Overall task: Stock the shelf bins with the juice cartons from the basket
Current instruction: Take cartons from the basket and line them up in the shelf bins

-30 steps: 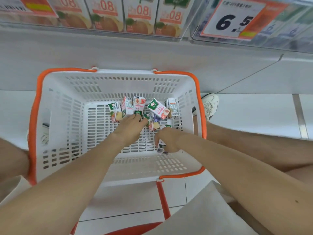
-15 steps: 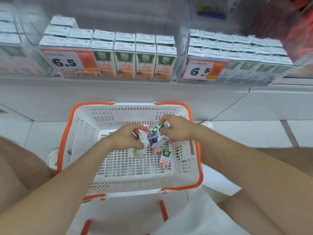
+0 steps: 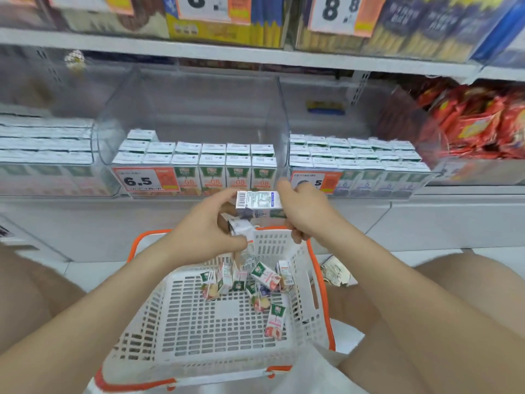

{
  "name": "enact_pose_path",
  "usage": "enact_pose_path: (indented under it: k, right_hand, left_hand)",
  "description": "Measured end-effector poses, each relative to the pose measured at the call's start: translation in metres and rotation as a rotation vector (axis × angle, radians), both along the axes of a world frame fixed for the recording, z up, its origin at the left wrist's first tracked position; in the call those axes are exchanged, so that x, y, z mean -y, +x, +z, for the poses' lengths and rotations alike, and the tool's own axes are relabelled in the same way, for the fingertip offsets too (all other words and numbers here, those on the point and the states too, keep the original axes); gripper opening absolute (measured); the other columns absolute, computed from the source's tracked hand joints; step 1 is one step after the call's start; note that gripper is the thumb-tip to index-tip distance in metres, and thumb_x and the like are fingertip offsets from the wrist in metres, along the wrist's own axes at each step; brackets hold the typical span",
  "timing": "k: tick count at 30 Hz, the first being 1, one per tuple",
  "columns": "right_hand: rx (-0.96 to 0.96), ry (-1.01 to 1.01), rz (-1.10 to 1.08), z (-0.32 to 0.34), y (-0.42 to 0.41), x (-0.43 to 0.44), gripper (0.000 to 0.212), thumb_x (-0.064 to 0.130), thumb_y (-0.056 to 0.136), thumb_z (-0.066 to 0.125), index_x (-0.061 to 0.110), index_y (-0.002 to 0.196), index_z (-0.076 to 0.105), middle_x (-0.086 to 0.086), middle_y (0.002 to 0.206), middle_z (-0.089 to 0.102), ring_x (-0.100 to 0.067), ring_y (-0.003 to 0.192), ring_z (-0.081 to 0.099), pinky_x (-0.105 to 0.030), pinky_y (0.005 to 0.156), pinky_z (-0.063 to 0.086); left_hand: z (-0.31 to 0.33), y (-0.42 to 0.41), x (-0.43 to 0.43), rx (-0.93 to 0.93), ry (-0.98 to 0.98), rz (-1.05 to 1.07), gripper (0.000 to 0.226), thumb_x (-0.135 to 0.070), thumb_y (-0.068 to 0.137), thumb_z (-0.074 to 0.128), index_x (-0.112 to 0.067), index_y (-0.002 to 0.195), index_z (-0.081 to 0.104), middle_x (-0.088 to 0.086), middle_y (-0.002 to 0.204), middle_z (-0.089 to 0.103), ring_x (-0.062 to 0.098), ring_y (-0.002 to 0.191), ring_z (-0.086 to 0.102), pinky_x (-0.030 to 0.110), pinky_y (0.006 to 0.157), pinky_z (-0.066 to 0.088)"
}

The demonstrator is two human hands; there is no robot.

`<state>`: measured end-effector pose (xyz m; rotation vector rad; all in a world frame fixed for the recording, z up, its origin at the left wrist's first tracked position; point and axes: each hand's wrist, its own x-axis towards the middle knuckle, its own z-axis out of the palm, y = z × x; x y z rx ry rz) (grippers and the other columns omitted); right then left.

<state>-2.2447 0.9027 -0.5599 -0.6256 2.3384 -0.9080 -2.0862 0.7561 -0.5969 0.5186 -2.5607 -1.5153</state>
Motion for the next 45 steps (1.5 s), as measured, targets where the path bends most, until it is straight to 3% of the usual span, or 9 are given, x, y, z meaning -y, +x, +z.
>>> enact_pose_path:
  k: [3,7,11,17,21,27,31,37,45]
  right_hand:
    - [-0.003,0.007,0.050,0.020,0.004,0.003,0.072,0.061,0.108,0.023,0.003,0.079,0.054,-0.011,0.059,0.069,-0.027,0.049,0.072,-0.030,0.054,0.054]
    - [0.114,-0.269,0.003,0.031,-0.007,0.015,0.066,0.051,0.107,0.047,-0.011,0.085,0.055,-0.013,0.072,0.052,-0.026,0.064,0.077,-0.039,0.068,0.054]
    - [0.172,-0.377,0.032,0.050,-0.009,0.021,0.041,0.055,0.104,0.053,0.017,0.111,0.066,-0.011,0.085,0.074,-0.023,0.067,0.064,-0.039,0.067,0.047]
    - [-0.218,-0.465,0.170,0.072,-0.023,0.016,0.032,0.060,0.097,0.063,0.030,0.100,0.074,0.004,0.098,0.075,-0.010,0.076,0.071,-0.033,0.068,0.057]
    - [-0.253,-0.517,0.264,0.079,-0.042,0.013,0.031,0.031,0.083,0.081,0.035,0.112,0.071,0.010,0.107,0.074,-0.009,0.065,0.064,-0.027,0.063,0.053]
    - [-0.284,-0.572,0.160,0.082,-0.055,0.011,0.028,0.039,0.091,0.080,0.028,0.114,0.067,0.001,0.095,0.079,-0.018,0.070,0.075,-0.031,0.065,0.060]
    - [-0.511,-0.496,-0.110,0.082,-0.064,0.009,0.034,0.059,0.097,0.064,0.026,0.099,0.073,0.004,0.073,0.075,-0.013,0.067,0.070,-0.032,0.067,0.053]
    - [-0.656,-0.297,-0.345,0.077,-0.098,-0.001,0.052,0.067,0.092,0.056,0.019,0.080,0.073,-0.004,0.077,0.072,-0.030,0.084,0.068,-0.040,0.077,0.056]
    - [-0.839,-0.177,-0.068,0.052,-0.140,0.042,0.034,0.025,0.103,0.064,0.014,0.135,0.061,-0.018,0.120,0.066,-0.040,0.111,0.060,-0.042,0.089,0.045]
  left_hand:
    - [0.023,-0.002,0.008,0.045,-0.029,0.043,0.084,-0.022,0.074,0.089,-0.040,0.147,0.050,-0.012,0.112,0.068,0.013,0.072,0.062,0.048,0.083,0.061]
    - [0.049,-0.007,0.024,0.037,0.006,0.020,0.075,-0.023,0.077,0.084,-0.047,0.142,0.055,-0.013,0.104,0.072,0.016,0.072,0.062,0.047,0.081,0.061]
    - [0.064,-0.020,0.034,-0.083,0.053,0.009,0.058,-0.005,0.086,0.074,-0.045,0.127,0.066,0.001,0.093,0.079,0.018,0.068,0.053,0.039,0.070,0.052]
    - [0.081,-0.050,0.027,-0.166,0.067,0.071,0.050,-0.009,0.085,0.077,-0.038,0.126,0.068,-0.004,0.091,0.077,0.009,0.070,0.065,0.028,0.062,0.056]
    - [0.080,-0.066,0.027,-0.238,0.092,0.117,0.046,-0.006,0.087,0.072,-0.035,0.122,0.071,0.001,0.092,0.076,0.011,0.069,0.061,0.029,0.061,0.053]
    - [0.065,-0.072,0.022,-0.284,0.216,0.117,0.047,-0.016,0.080,0.069,-0.031,0.124,0.070,0.001,0.105,0.080,0.017,0.083,0.066,0.035,0.066,0.051]
    - [0.061,-0.075,0.020,-0.297,0.155,0.170,0.036,-0.016,0.078,0.079,-0.029,0.112,0.076,-0.010,0.098,0.080,0.008,0.067,0.055,0.023,0.071,0.052]
    - [0.062,-0.085,0.024,-0.374,-0.026,0.307,0.028,-0.024,0.088,0.082,-0.032,0.114,0.076,-0.013,0.101,0.077,0.008,0.070,0.060,0.034,0.078,0.060]
    - [0.068,-0.100,0.026,-0.504,-0.132,0.363,0.034,-0.032,0.092,0.078,-0.036,0.124,0.067,-0.017,0.110,0.072,0.010,0.096,0.069,0.036,0.089,0.058]
